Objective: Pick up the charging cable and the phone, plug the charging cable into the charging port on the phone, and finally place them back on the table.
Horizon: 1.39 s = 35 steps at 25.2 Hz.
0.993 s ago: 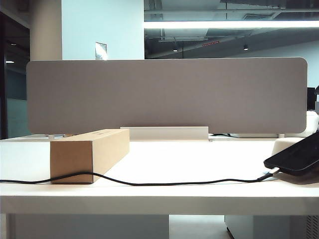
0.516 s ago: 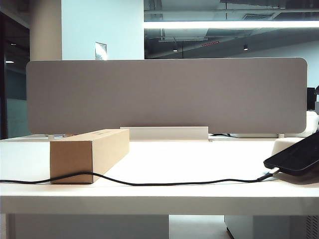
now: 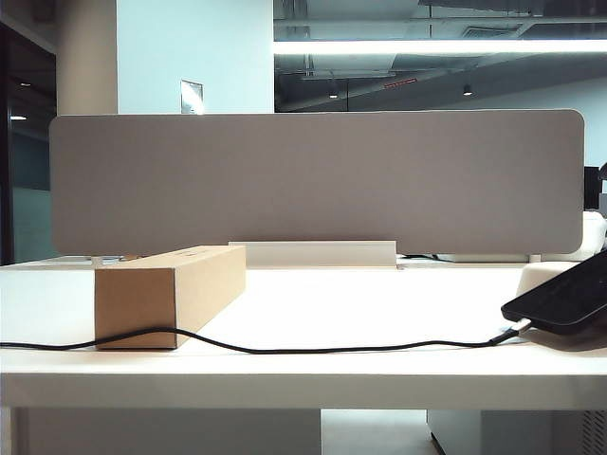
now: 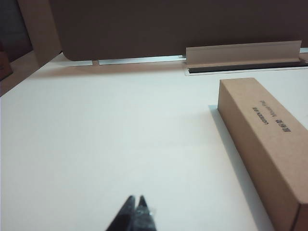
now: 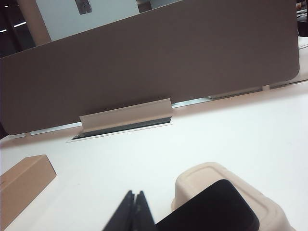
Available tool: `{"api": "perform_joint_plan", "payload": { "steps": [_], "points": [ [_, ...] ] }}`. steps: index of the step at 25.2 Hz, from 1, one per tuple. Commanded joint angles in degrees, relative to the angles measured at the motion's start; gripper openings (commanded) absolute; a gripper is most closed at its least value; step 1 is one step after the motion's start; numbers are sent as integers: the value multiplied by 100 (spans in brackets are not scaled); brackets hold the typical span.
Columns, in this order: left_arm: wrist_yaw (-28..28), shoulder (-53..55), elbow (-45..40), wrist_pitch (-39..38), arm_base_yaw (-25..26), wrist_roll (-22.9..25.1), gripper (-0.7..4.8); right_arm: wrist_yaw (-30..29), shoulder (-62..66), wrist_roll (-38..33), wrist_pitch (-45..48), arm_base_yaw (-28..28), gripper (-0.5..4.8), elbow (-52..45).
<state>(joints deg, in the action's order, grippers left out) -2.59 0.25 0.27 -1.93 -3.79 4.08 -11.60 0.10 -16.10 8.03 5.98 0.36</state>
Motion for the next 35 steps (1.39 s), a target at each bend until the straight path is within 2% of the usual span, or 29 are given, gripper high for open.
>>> {"api": "perform_joint_plan", "payload": {
  "steps": [1,7,15,23,29,35],
  "points": [
    [4,-2,26,72,2,0,-6,-4,-11,9,74,-24,-5,-17],
    [7,-2,26,72,2,0,-6,289,-11,538,-57,-28,-5,-24],
    [4,-2,26,72,2,0,-6,1825,-11,643,-564,-339,-5,-33],
    [4,-2,26,72,2,0,-6,1414,-11,960,-844,-634,-5,-33],
    [7,-2,26,72,0,0,-6,1403,-11,1300,-874,-629,-5,-33],
    [4,-2,26,72,0,0,-6,1405,-11,1296,-938,-629,-5,-33]
  ]
}}
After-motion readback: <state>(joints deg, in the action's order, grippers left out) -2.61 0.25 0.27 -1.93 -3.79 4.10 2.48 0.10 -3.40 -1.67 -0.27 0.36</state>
